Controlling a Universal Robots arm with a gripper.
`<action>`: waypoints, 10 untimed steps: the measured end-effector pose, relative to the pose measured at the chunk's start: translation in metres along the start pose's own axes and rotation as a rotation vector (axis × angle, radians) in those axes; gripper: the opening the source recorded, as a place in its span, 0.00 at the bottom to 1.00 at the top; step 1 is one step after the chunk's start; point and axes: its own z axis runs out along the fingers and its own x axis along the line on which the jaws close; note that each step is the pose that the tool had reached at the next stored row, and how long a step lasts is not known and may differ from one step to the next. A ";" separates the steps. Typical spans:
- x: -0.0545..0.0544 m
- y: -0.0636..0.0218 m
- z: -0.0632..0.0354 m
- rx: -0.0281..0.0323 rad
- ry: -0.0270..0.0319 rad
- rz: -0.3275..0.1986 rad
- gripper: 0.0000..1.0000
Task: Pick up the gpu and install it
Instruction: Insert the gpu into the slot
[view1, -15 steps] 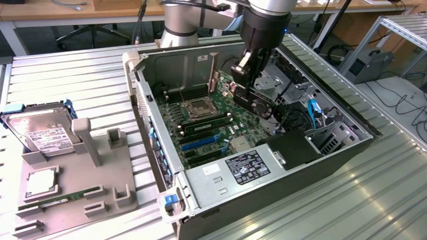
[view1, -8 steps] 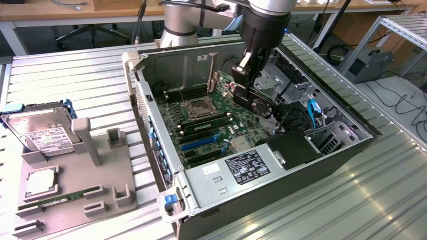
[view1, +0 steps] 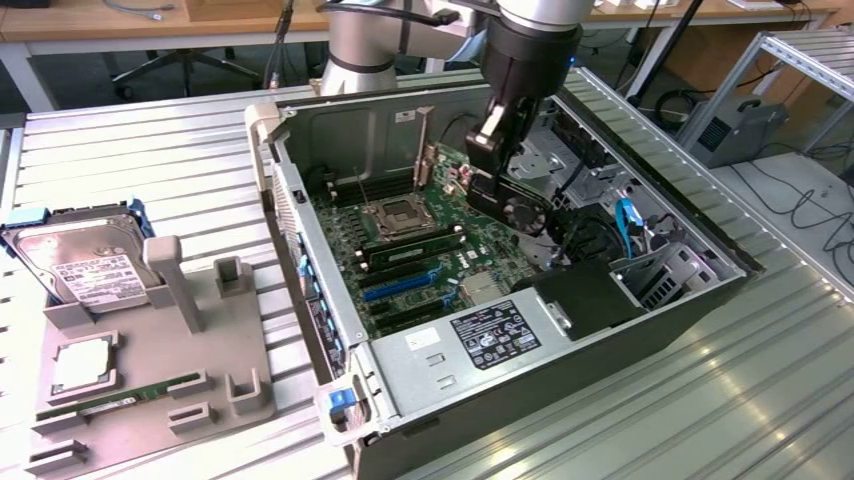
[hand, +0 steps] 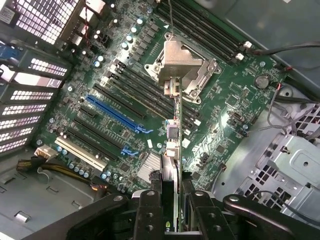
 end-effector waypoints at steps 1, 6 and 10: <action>0.000 0.0000 0.0000 0.0000 -0.0002 -0.003 0.26; 0.000 0.0000 0.0001 -0.0002 -0.0008 -0.018 0.26; 0.000 0.0000 0.0001 -0.0004 -0.0015 -0.033 0.26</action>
